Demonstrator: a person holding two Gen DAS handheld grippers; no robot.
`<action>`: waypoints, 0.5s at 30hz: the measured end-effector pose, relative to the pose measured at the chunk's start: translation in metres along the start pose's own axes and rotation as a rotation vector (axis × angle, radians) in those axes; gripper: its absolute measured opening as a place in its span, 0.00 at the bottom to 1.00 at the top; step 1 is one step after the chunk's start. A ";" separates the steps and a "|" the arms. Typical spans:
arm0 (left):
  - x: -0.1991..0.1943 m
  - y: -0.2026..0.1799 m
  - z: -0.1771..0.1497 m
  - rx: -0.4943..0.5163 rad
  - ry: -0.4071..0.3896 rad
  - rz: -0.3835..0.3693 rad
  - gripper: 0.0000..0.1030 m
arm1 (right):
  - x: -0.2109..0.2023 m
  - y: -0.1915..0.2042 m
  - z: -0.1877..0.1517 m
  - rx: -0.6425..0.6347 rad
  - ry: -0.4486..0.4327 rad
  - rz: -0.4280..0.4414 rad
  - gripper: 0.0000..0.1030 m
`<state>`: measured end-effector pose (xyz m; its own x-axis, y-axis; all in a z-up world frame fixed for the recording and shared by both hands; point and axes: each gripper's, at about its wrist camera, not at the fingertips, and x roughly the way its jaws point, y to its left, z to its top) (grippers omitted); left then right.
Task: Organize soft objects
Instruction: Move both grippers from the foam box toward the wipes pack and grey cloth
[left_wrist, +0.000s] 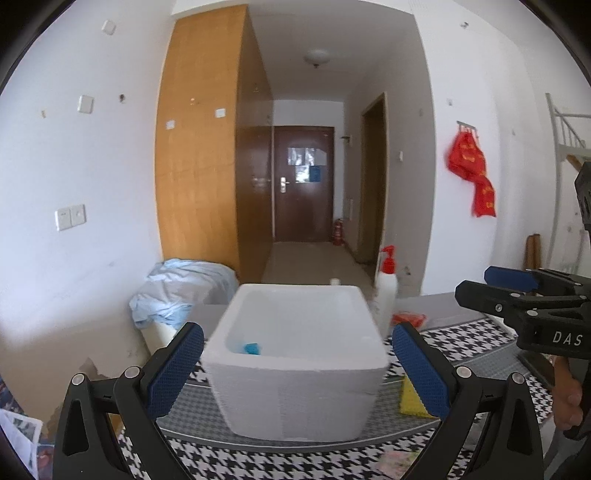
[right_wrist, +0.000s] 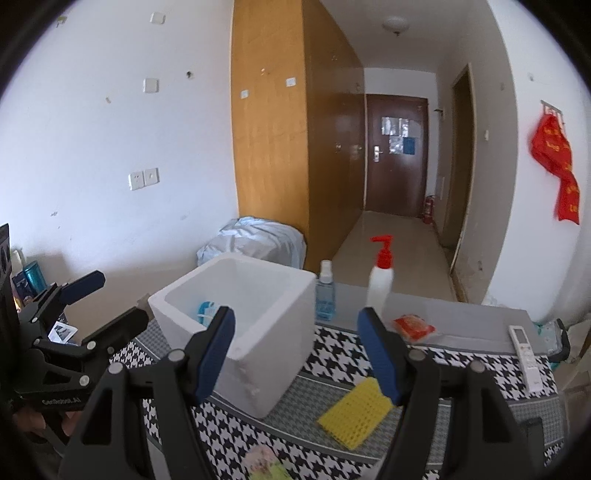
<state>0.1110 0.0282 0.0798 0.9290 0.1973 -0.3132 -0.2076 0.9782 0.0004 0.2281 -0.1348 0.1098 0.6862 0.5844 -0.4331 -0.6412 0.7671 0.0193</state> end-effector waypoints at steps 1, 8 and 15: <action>-0.001 -0.003 0.000 0.006 -0.002 -0.010 0.99 | -0.005 -0.003 -0.002 0.003 -0.014 -0.012 0.79; -0.006 -0.017 -0.007 0.009 -0.001 -0.082 0.99 | -0.030 -0.019 -0.017 0.031 -0.059 -0.045 0.89; -0.010 -0.029 -0.016 0.030 -0.001 -0.137 0.99 | -0.041 -0.028 -0.031 0.059 -0.070 -0.074 0.93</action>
<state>0.1035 -0.0035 0.0679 0.9483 0.0617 -0.3113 -0.0694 0.9975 -0.0137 0.2072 -0.1884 0.0987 0.7543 0.5413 -0.3715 -0.5681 0.8218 0.0437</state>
